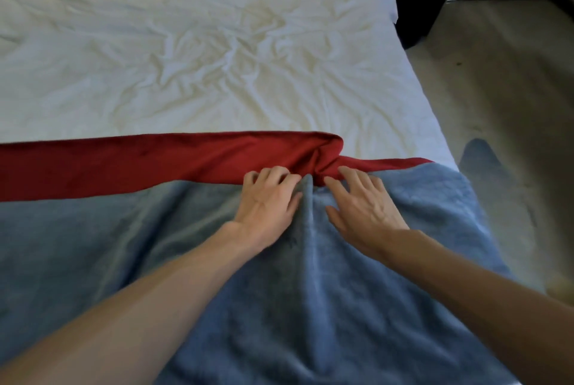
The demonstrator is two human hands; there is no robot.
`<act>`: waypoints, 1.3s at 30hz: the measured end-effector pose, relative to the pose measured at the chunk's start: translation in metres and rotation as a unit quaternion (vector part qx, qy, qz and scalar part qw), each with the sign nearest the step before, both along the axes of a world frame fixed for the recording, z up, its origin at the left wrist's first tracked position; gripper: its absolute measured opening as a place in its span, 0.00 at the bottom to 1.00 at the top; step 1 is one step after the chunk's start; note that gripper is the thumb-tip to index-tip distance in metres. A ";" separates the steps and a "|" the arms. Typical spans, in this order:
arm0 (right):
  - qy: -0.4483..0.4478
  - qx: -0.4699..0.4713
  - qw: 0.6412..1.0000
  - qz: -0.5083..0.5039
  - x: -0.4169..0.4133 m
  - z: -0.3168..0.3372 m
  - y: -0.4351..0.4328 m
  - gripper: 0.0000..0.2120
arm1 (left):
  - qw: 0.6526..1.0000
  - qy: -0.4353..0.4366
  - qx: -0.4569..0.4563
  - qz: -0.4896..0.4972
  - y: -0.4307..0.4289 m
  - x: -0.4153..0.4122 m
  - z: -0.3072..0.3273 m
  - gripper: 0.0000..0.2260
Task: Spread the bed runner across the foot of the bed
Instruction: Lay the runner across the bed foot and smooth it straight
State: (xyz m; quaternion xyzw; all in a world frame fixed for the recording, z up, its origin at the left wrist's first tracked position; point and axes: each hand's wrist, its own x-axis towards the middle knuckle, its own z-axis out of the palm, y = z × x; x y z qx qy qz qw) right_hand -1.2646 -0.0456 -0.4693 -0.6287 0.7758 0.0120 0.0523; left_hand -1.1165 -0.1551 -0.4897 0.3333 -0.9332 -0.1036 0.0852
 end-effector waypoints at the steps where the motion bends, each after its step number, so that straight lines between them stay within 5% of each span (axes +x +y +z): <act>1: -0.002 0.006 1.000 0.009 0.001 0.002 0.012 0.22 | 1.000 -0.005 -0.006 0.001 0.013 0.004 0.002 0.14; 18: -0.076 0.090 0.986 0.119 0.060 -0.028 0.208 0.27 | 0.993 -0.056 0.075 0.077 0.212 0.094 -0.018 0.15; 26: -0.034 0.070 0.993 0.092 0.081 -0.031 0.229 0.08 | 0.993 -0.075 0.075 0.053 0.246 0.113 -0.030 0.11; 39: -0.022 0.060 0.996 0.070 0.058 -0.026 0.251 0.13 | 0.990 -0.087 0.092 0.065 0.271 0.079 -0.036 0.10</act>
